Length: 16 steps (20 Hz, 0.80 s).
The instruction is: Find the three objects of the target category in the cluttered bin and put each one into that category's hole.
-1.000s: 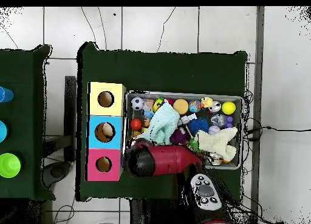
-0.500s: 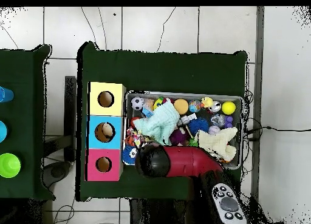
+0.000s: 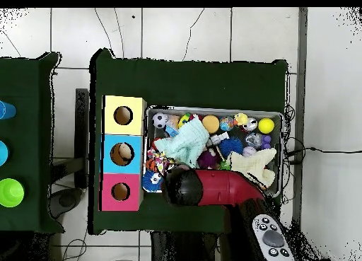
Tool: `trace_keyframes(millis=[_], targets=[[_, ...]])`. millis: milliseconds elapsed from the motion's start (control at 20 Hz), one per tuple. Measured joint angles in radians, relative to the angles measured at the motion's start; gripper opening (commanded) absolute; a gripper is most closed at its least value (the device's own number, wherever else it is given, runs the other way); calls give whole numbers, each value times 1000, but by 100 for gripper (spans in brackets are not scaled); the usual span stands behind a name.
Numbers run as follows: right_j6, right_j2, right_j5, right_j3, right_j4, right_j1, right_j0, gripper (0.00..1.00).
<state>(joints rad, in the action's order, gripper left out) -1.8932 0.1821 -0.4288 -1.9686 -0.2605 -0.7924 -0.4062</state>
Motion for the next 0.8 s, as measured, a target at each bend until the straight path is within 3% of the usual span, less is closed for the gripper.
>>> trace_keyframes(millis=[800], targets=[[0, 13, 1, -29, 0, 16, 34, 100]])
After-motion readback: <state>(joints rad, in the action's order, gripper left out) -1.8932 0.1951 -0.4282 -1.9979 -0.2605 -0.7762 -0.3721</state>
